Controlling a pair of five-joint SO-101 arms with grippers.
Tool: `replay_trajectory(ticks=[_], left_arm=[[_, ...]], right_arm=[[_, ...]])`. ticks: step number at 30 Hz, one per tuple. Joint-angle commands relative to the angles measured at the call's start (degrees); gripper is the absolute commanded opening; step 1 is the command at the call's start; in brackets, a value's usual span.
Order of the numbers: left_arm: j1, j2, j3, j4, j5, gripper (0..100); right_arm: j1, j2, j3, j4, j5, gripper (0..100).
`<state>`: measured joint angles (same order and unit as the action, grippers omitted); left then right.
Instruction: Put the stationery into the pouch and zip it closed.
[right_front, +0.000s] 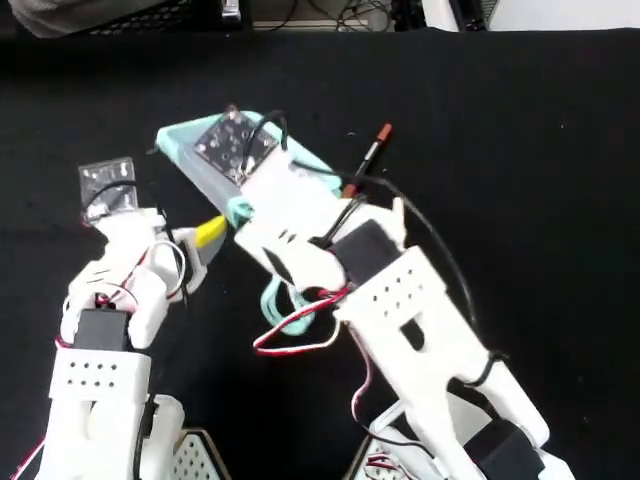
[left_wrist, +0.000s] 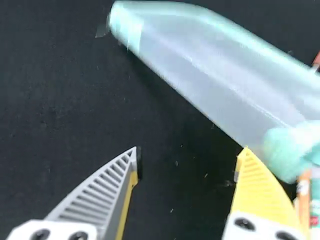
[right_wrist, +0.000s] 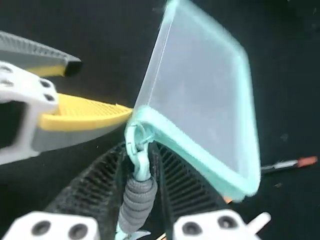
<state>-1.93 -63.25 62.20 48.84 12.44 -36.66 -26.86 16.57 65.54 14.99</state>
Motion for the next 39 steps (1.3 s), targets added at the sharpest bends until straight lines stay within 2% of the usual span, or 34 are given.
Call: replay_trajectory(ticks=[1,5,10,13,16,21,28,34,39], left_arm=[[-0.48,-0.26,-4.26,0.26,3.43,32],[-2.24,-1.32,-6.64,1.67,4.48,32],[-4.09,-10.73,-11.74,13.36,4.22,32],[-3.91,-18.55,-11.38,16.97,4.13,34],[-3.38,-24.53,-6.73,15.74,4.04,35],[-0.22,-29.54,-1.54,16.09,-1.23,35],[-0.13,-30.07,0.40,14.59,-3.43,35],[-0.48,-30.07,6.55,6.95,-3.87,35],[-0.57,-30.07,6.99,5.80,-3.69,35]], right_arm=[[0.00,0.13,-8.92,2.55,1.67,1.2],[-4.04,0.13,-9.10,3.69,3.08,1.2],[-6.42,0.13,-9.19,3.43,3.08,1.2],[-6.42,0.13,-9.80,2.99,3.08,1.2],[-6.42,0.13,-9.89,2.81,3.08,1.2],[-6.33,0.13,-10.07,1.85,5.01,1.3],[-6.33,0.13,-9.98,1.67,5.01,1.3],[-6.33,0.13,-9.98,1.93,5.01,1.3],[-6.33,0.13,-9.89,1.93,5.01,1.3]])
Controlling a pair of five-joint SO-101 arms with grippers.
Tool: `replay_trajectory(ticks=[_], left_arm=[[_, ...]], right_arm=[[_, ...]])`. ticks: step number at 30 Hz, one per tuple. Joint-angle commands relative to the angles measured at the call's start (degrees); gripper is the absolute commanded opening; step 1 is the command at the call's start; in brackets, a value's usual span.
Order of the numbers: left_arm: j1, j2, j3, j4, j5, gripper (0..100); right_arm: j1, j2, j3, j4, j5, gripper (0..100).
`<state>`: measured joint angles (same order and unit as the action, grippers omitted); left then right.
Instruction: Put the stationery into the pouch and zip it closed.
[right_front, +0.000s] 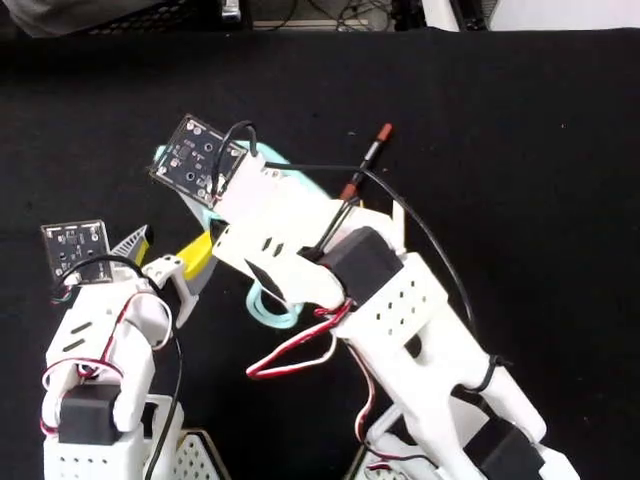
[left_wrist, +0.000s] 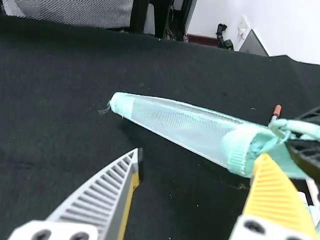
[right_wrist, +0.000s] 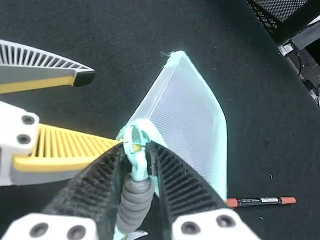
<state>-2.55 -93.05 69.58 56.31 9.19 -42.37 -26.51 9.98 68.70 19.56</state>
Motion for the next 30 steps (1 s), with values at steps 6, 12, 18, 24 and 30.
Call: replay_trajectory(ticks=[6,12,18,24,30], left_arm=[[-3.03,-0.35,-1.19,-2.37,-0.35,35],[-2.95,-0.35,-2.59,-2.02,-0.70,35],[-2.77,-0.62,-5.23,1.85,-0.70,35],[-2.77,-0.26,-6.37,2.90,-0.88,35],[-2.77,-0.26,-5.49,1.14,-3.08,35]], right_arm=[[-0.70,-0.22,-3.21,-1.23,0.44,1.3],[-0.70,-0.22,-3.12,-1.23,0.44,1.3],[-0.70,-0.22,-3.12,-1.23,0.44,1.3],[-0.70,-0.22,-3.12,-1.23,0.44,1.3],[-1.85,-0.22,-3.03,-1.14,0.44,1.3]])
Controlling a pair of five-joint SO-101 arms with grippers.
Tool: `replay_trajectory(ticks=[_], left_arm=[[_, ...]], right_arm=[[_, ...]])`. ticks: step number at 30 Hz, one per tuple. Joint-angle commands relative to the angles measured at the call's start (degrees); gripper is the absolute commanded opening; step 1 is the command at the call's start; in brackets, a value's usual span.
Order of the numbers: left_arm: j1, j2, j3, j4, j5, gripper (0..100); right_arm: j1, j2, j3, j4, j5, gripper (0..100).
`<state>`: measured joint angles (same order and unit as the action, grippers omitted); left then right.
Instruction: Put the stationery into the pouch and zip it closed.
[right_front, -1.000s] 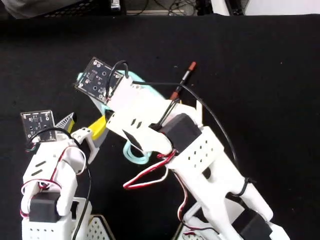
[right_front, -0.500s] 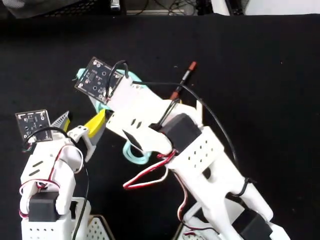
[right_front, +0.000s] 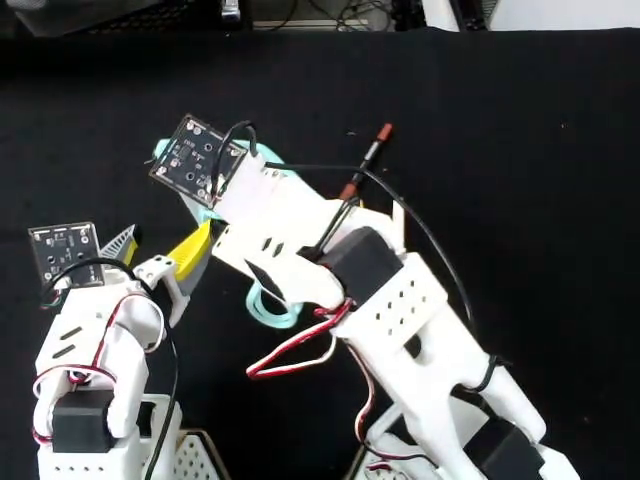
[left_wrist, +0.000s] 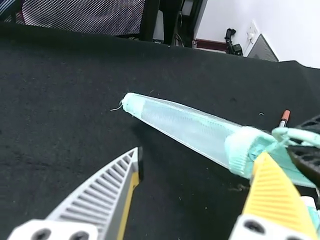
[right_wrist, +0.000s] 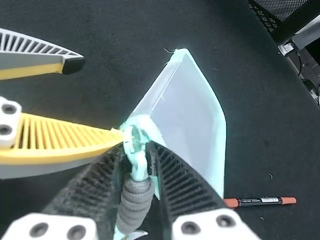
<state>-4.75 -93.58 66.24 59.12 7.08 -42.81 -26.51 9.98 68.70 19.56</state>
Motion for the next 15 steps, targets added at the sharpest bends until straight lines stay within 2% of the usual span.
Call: replay_trajectory(ticks=[1,5,15], left_arm=[[-0.57,0.26,-1.27,-3.16,-0.97,35],[-0.66,0.35,2.07,-6.68,-0.97,35],[-0.66,0.88,2.59,-6.42,-1.14,35]], right_arm=[[-1.93,-0.22,-3.03,-1.14,0.44,1.3],[-2.81,-0.22,-3.03,-0.44,0.53,1.3],[-2.73,-0.22,-3.03,-0.44,0.53,1.3]])
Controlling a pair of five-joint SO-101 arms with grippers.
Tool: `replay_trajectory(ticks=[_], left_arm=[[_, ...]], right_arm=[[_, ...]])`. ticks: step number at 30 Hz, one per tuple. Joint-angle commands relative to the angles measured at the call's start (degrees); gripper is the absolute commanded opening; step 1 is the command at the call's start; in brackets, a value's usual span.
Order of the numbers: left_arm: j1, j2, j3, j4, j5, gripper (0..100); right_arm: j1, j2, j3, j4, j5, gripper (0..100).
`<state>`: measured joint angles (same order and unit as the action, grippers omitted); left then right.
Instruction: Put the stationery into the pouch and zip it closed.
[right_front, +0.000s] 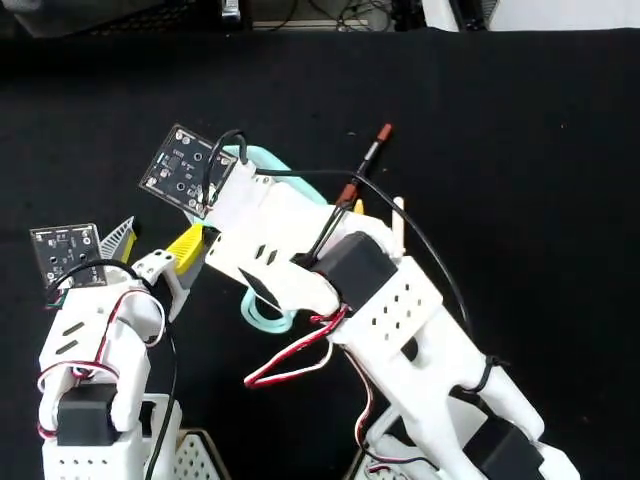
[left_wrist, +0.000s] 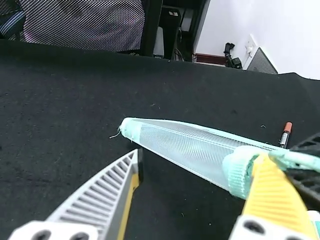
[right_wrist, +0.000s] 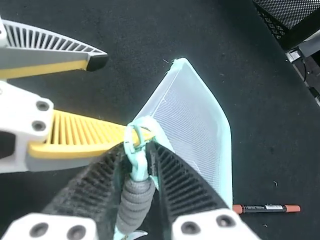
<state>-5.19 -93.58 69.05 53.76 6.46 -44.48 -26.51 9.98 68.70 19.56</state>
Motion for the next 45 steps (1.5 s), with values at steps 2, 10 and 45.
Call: replay_trajectory(ticks=[2,10,45], left_arm=[[-0.22,2.20,-0.22,-1.05,-2.29,31],[-0.31,2.73,-1.27,-2.55,-4.48,5],[-0.57,72.53,-79.25,40.79,-8.18,3]], right_arm=[[-0.79,-0.22,-3.03,-0.44,0.53,1.3],[-0.62,-0.31,-0.66,-0.62,0.53,1.3],[18.29,-13.05,1.71,2.11,0.53,1.2]])
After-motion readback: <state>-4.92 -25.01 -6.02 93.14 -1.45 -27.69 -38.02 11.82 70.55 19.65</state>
